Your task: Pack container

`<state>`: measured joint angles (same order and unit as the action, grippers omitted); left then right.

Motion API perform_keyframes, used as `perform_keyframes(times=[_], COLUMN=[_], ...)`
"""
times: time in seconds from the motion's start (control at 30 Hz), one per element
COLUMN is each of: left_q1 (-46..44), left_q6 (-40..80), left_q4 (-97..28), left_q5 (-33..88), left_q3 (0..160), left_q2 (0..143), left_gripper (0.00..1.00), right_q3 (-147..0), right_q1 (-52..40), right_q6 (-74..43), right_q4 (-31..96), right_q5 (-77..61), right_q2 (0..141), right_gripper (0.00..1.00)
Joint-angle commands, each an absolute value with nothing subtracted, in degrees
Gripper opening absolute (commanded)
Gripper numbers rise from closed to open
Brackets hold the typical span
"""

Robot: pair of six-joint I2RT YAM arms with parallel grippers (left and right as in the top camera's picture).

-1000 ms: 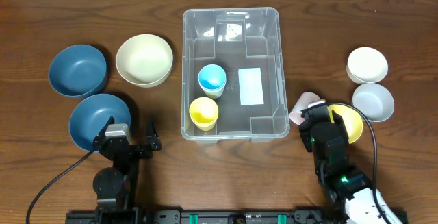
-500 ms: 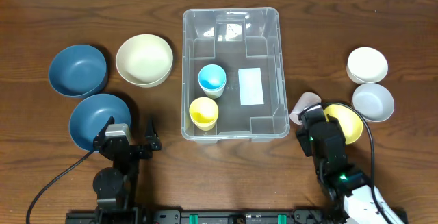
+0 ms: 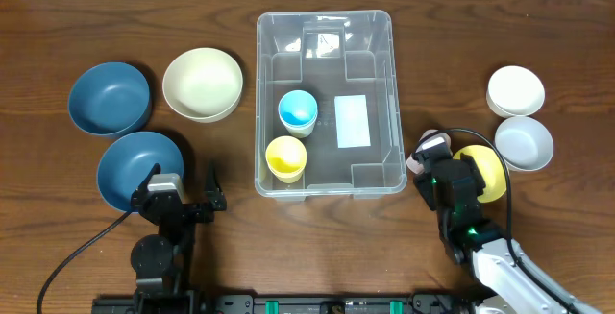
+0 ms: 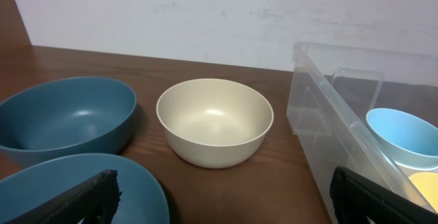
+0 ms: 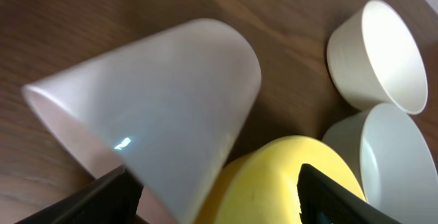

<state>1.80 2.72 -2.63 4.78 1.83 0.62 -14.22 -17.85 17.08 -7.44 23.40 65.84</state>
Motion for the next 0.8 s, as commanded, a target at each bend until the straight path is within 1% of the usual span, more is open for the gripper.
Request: perform_keyframes(times=[0.0, 0.07, 0.2, 0.23, 0.37, 0.4, 0.77], left_q1=[1.63, 1.63, 1.63, 1.63, 1.63, 1.63, 1.63], left_q6=[1.96, 1.96, 1.96, 1.96, 1.96, 1.96, 1.96], left_q4=[-3.38, -3.38, -3.38, -3.38, -3.38, -3.38, -3.38], left_q5=[5.41, 5.41, 5.41, 5.41, 5.41, 5.41, 5.41], left_q3=[0.23, 0.23, 0.23, 0.23, 0.23, 0.23, 0.23], left_q2=[0.60, 0.60, 0.60, 0.60, 0.60, 0.60, 0.60], left_gripper=[0.98, 0.98, 0.98, 0.98, 0.98, 0.98, 0.98], right_q3=[-14.24, -14.24, -14.24, -14.24, -14.24, -14.24, -14.26], right_q1=[-16.10, -15.73, -15.75, -15.77, -15.77, -15.81, -16.99], right_q6=[18.04, 18.04, 18.04, 18.04, 18.04, 18.04, 18.04], right_q4=[-8.75, -9.50, -10.66, -10.87, -10.94, -10.94, -12.91], right_q5=[24.14, 24.14, 23.88, 23.68, 23.68, 23.68, 23.55], right_q2=[66.98, 67.02, 67.02, 67.02, 67.02, 67.00, 64.53], right_gripper=[0.74, 0.67, 0.49, 0.43, 0.09, 0.01, 0.01])
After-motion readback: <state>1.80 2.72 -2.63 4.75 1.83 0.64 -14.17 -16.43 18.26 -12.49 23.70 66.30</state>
